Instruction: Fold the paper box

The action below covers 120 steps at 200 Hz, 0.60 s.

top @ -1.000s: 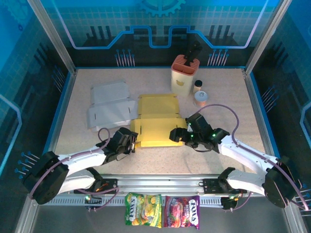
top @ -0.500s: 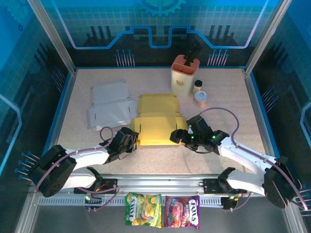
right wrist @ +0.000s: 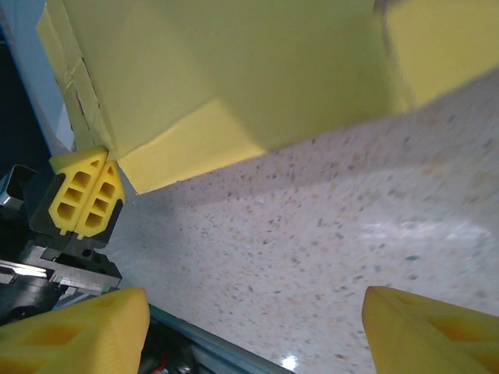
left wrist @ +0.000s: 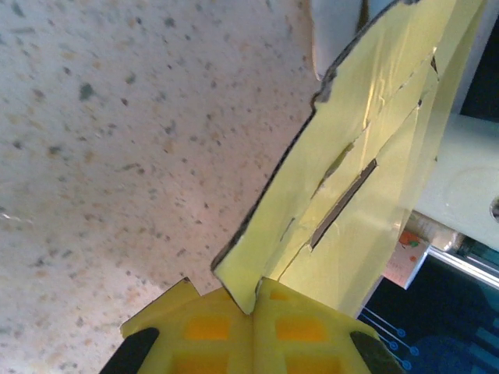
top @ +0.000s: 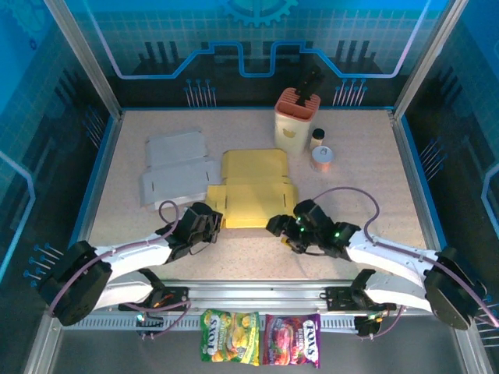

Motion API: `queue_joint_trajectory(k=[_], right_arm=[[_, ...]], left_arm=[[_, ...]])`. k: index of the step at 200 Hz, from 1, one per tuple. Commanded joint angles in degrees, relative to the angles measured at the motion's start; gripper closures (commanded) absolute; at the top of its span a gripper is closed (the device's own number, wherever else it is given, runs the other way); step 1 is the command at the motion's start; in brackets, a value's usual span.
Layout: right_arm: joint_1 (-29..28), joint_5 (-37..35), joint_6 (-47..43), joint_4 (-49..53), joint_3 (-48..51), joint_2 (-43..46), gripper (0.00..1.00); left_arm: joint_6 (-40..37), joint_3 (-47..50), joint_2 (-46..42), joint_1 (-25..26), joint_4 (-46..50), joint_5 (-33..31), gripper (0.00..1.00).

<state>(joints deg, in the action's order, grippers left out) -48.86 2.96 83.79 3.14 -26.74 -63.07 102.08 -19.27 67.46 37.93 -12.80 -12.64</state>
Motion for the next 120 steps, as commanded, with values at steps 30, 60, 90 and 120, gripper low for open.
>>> queue_joint_trajectory(k=[30,60,90,120], right_arm=[[-11.5,-27.4,20.0,-15.8,4.6,-1.7,0.3],[-12.7,-32.4,22.3,-24.3,3.7,-8.0,0.3],[-12.8,-34.2,22.7,-31.8,2.4,-14.7,0.33],[-12.0,-35.3,22.6,-36.0,1.8,-17.4,0.41]], left_arm=[[1.3,-2.5,-3.2,1.4,4.4,1.9,0.98],[1.6,-2.6,-4.4,1.6,5.4,2.9,0.98],[1.8,-3.2,-5.0,1.8,5.8,3.7,0.98],[1.7,-4.1,-4.7,1.9,6.0,4.5,0.99]])
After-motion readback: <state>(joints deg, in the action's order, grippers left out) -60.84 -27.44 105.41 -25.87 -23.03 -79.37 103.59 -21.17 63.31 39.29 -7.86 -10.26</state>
